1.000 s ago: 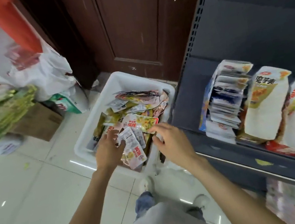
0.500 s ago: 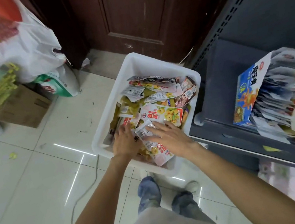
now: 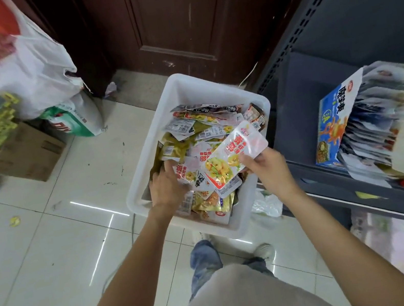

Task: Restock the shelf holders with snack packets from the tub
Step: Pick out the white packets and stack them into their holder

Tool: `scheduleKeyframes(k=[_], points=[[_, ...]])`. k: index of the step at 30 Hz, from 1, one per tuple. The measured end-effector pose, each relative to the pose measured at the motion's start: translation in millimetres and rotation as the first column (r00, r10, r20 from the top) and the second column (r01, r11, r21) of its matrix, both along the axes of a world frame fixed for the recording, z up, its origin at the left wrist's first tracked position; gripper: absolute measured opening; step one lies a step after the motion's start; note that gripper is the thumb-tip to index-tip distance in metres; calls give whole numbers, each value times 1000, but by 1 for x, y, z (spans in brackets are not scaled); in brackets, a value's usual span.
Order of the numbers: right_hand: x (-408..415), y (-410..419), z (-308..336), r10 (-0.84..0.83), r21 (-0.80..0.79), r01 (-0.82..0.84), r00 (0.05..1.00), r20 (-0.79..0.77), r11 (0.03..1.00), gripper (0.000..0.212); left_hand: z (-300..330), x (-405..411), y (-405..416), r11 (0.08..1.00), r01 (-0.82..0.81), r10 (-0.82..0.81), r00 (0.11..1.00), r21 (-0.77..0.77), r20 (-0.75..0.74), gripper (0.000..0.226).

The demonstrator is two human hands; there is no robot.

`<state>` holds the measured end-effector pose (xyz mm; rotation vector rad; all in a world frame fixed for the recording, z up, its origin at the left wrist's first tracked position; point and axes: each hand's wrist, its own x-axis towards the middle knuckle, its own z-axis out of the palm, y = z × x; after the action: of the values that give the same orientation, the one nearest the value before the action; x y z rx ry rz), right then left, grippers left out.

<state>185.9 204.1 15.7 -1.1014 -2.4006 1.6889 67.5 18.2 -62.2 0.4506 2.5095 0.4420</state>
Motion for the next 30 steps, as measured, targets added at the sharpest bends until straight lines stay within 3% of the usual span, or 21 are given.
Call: scheduleKeyframes(k=[2,5,8,10,14,18,23,24,26,28,30], points=[[0,-3,2,-153,-204,142,987,-40,969,19,8,-1,-3,994,-20,17,1000,104,26,51],[6,-4,8,-282,-356,237,956,-78,904,17,27,-2,-9,932,-142,112,988,332,108,44],[11,-4,15,-334,-392,271,937,-102,879,22,57,0,-11,727,-428,253,894,537,370,60],[16,-4,20,-345,-358,280,930,-130,891,25,75,1,-10,606,-553,277,821,572,499,54],[33,0,37,-369,-233,318,902,-224,919,21,102,6,1,537,-567,193,803,625,564,18],[63,13,61,-434,-154,406,831,-348,901,22,134,12,22,426,-583,85,787,692,611,19],[130,47,85,-596,-239,550,685,-419,800,18,182,50,73,348,-389,-87,892,853,443,14],[145,55,88,-624,-258,574,652,-430,777,17,189,61,88,321,-417,-137,868,850,477,13],[174,71,92,-672,-302,607,592,-445,735,17,203,86,120,279,-588,-286,703,759,651,17],[200,87,95,-691,-325,618,561,-455,716,17,214,111,153,308,-727,-428,470,614,771,22],[226,105,97,-689,-317,621,563,-457,717,18,216,136,183,363,-759,-493,337,541,803,43]])
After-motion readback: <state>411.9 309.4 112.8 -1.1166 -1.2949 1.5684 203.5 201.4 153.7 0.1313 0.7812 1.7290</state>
